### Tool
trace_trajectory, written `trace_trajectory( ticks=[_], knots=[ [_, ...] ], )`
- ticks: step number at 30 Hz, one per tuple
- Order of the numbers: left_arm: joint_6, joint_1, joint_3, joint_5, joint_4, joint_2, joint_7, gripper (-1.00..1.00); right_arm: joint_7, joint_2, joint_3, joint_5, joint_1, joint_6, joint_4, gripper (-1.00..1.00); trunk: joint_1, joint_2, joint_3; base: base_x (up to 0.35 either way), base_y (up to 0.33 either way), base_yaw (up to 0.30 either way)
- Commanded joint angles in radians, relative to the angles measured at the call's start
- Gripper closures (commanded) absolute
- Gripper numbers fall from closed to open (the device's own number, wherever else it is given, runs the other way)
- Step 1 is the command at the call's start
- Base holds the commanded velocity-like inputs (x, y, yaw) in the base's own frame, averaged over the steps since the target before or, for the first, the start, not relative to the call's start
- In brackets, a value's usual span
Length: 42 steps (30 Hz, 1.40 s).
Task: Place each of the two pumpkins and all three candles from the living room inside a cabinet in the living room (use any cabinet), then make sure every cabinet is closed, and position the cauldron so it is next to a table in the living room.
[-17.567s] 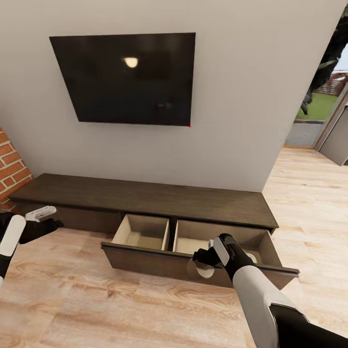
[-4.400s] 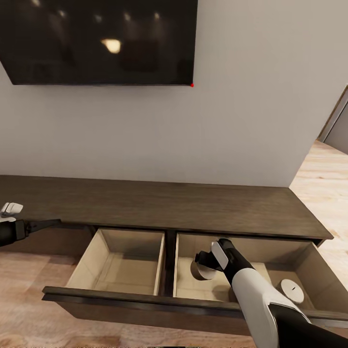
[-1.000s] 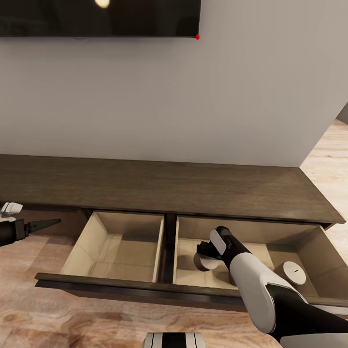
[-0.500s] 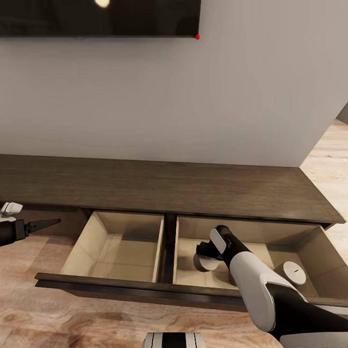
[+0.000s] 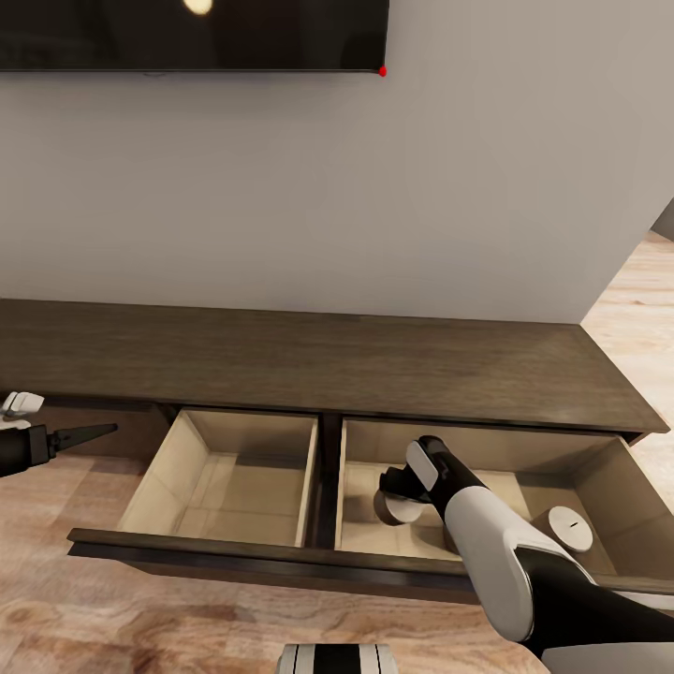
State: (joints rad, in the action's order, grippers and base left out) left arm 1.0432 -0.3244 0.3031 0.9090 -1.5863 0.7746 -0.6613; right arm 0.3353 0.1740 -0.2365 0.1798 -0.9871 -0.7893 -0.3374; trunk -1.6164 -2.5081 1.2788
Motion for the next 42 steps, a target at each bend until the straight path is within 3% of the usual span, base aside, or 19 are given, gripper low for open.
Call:
trace_trajectory(
  ticks=[1, 9, 25, 42],
  knots=[
    [0.004, -0.001, 0.001, -0.004, 0.000, 0.000, -0.006, -1.00, 0.009, 0.000, -0.002, 0.011, 0.000, -0.002, -0.002, -1.00, 0.000, 0.000, 0.001, 0.000, 0.000, 0.000],
    [0.004, -0.001, 0.001, -0.004, 0.000, 0.000, -0.006, -1.00, -0.030, 0.000, 0.029, 0.010, 0.000, -0.002, 0.002, -1.00, 0.000, 0.000, 0.001, 0.000, 0.000, 0.000],
    [0.004, -0.001, 0.001, -0.004, 0.000, 0.000, -0.006, -1.00, -0.044, 0.000, 0.036, 0.010, -0.001, -0.002, 0.007, -1.00, 0.002, 0.000, -0.011, 0.000, 0.000, 0.000],
    [0.004, -0.001, 0.001, -0.007, 0.001, 0.001, -0.005, -1.00, -0.041, 0.000, 0.036, 0.010, 0.000, -0.002, 0.031, -1.00, 0.009, 0.004, -0.077, 0.000, 0.000, 0.000]
  ],
)
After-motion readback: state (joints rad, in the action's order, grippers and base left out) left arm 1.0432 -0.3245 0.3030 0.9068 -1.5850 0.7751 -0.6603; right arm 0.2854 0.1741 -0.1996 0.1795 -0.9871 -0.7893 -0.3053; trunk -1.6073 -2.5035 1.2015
